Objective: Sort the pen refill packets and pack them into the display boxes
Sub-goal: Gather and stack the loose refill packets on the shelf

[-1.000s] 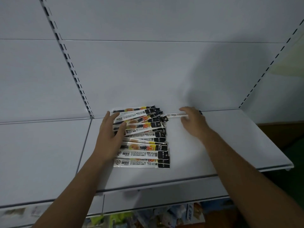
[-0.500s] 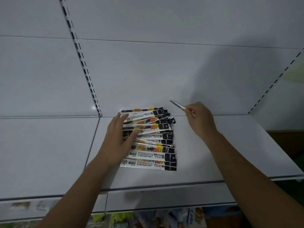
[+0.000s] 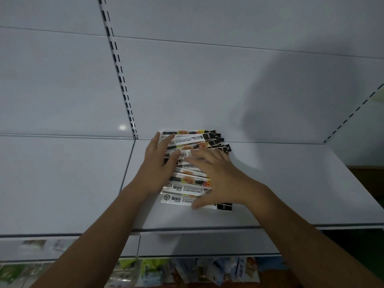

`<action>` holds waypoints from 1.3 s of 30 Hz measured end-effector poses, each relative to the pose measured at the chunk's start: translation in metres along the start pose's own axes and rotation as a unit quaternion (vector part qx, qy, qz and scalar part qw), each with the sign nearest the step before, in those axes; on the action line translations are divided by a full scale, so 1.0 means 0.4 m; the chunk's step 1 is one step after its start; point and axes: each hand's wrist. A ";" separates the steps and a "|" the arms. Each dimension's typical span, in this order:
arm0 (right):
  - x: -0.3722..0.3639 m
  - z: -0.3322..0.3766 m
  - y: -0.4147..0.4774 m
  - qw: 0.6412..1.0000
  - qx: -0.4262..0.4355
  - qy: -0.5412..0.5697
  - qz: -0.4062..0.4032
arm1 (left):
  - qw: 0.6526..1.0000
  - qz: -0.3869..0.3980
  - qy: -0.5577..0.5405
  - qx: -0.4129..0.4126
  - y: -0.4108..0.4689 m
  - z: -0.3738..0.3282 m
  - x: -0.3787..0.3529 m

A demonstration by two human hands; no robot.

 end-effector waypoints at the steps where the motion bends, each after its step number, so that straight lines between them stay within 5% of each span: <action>1: -0.003 -0.004 -0.005 1.000 0.002 -0.012 0.016 | 1.000 0.006 0.001 0.011 0.006 0.004 0.000; 4: -0.008 -0.023 0.009 1.000 -0.019 -0.003 -0.003 | 1.000 0.016 0.018 0.010 0.010 -0.009 0.007; 11: -0.009 -0.057 0.085 0.998 -0.011 0.037 -0.048 | 0.973 0.032 0.185 -0.135 -0.004 -0.029 0.019; 18: -0.018 -0.077 0.020 0.985 -0.131 0.039 -0.109 | 0.999 -0.003 0.000 0.040 -0.012 -0.023 0.000; 21: -0.061 -0.091 -0.007 0.970 -0.185 0.084 -0.134 | 0.995 -0.049 -0.070 0.051 -0.013 -0.016 -0.016; 24: -0.066 -0.101 0.023 0.905 -0.288 0.207 -0.234 | 0.987 -0.068 -0.110 0.091 -0.007 -0.038 -0.014; 27: -0.031 -0.086 0.066 0.848 -0.353 0.309 -0.248 | 0.965 -0.063 -0.173 0.187 0.018 -0.040 -0.016; 31: -0.049 -0.047 0.085 0.853 -0.331 0.340 -0.219 | 0.980 -0.013 -0.124 0.153 0.029 -0.042 -0.037; 39: -0.056 -0.082 0.090 0.818 -0.374 0.354 -0.255 | 0.958 -0.039 -0.224 0.176 0.036 -0.061 -0.018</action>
Point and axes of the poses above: each hand's wrist, its own y-axis towards the middle knuckle, its own x-axis out of the back of the hand, z = x × y, and after that the axes turned 10 degrees about -z, right-handed
